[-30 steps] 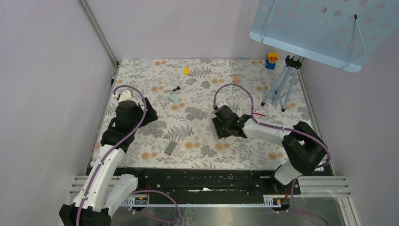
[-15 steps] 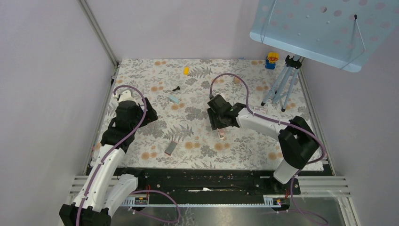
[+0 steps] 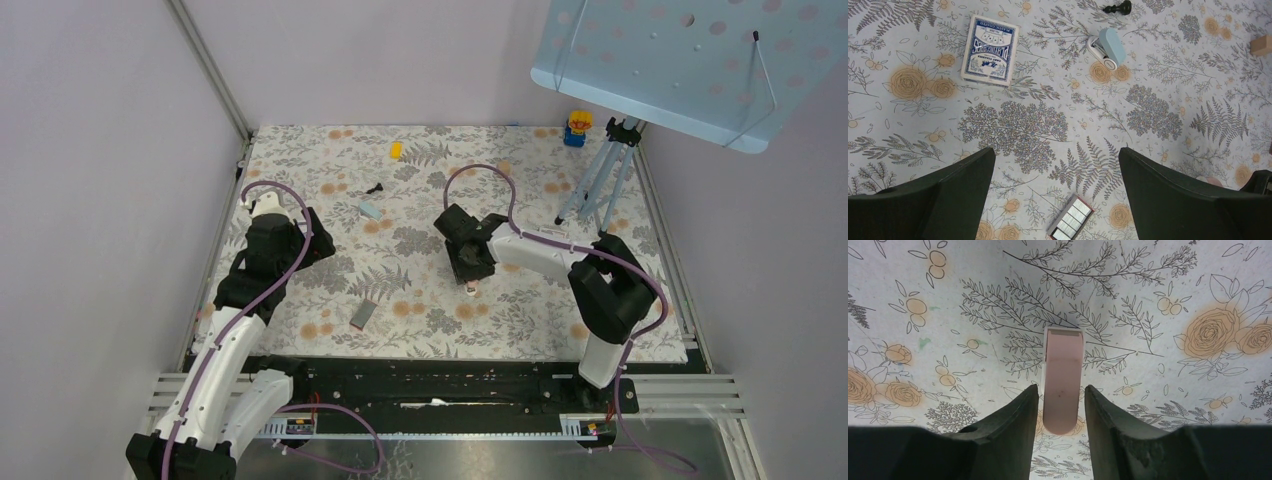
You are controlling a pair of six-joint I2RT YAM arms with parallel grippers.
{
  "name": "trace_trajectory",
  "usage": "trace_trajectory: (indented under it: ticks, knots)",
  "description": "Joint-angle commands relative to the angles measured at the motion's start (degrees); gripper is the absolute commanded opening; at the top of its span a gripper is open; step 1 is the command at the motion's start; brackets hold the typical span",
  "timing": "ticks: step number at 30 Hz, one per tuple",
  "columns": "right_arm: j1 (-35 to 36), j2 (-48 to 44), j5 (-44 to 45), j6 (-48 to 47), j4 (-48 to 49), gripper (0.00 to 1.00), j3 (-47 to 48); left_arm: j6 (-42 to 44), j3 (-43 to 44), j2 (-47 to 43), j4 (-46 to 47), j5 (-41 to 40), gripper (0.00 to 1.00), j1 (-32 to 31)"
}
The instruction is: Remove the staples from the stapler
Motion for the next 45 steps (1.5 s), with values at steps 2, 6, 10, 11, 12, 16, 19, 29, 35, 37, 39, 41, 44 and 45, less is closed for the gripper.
trace_trajectory:
  ticks: [2, 6, 10, 11, 12, 16, 19, 29, 35, 37, 39, 41, 44, 45]
  knots:
    - [-0.76, 0.60, 0.06, 0.35, -1.05, 0.46, 2.46, 0.54, 0.66, 0.18, 2.91, -0.54, 0.99, -0.02]
    - [-1.59, 0.84, -0.47, 0.44, 0.64, 0.49, 2.05, 0.59, 0.75, 0.28, 2.92, -0.57, 0.99, -0.03]
    - [-2.73, 1.21, -1.20, 0.65, 1.64, 0.48, 1.91, 0.68, 0.75, 0.19, 2.91, -0.63, 0.99, 0.00]
    - [-2.95, 1.33, -1.45, 0.61, 1.86, 0.47, 1.91, 0.66, 0.75, 0.26, 2.88, -0.66, 0.99, -0.02]
    - [-3.09, 1.37, -1.77, 0.55, 2.04, 0.46, 1.79, 0.68, 0.75, 0.23, 2.90, -0.69, 0.99, -0.02]
    - [-3.49, 1.61, -3.77, 0.18, 2.62, 0.42, 1.71, 0.68, 0.75, 0.35, 2.90, -0.63, 0.99, -0.02]
    - [-3.49, 1.64, -5.15, -0.06, 2.81, 0.38, 1.65, 0.68, 0.75, 0.41, 2.94, -0.70, 0.99, -0.01]
    - [-3.96, -3.57, -6.12, -0.85, 2.34, 0.01, 1.51, 0.29, 0.45, 0.25, 4.36, 2.70, 0.99, 0.02]
    - [-8.25, -10.60, -11.03, 0.77, 8.75, 0.00, -2.64, -3.78, -1.53, 0.27, 11.29, 13.23, 0.99, -0.31]
    - [-10.14, -13.87, -14.11, 1.78, 12.31, 0.00, -5.21, -6.19, -2.73, 0.77, 14.61, 15.68, 0.99, -1.50]
    - [-12.46, -17.28, -18.33, 4.24, 16.92, 0.00, -7.94, -8.77, -4.81, 1.35, 18.84, 17.45, 0.99, -3.42]
    - [-13.63, -20.44, -20.80, 5.46, 22.82, 0.00, -11.39, -10.95, -7.26, 2.53, 25.52, 18.88, 0.99, -7.03]
    - [-13.88, -23.70, -20.70, 5.89, 27.91, 0.00, -13.67, -11.75, -9.15, 5.33, 33.64, 17.23, 0.99, -13.91]
    - [-13.93, -24.53, -21.02, 6.19, 29.76, 0.00, -14.68, -11.35, -9.86, 6.16, 36.12, 15.56, 0.99, -16.28]
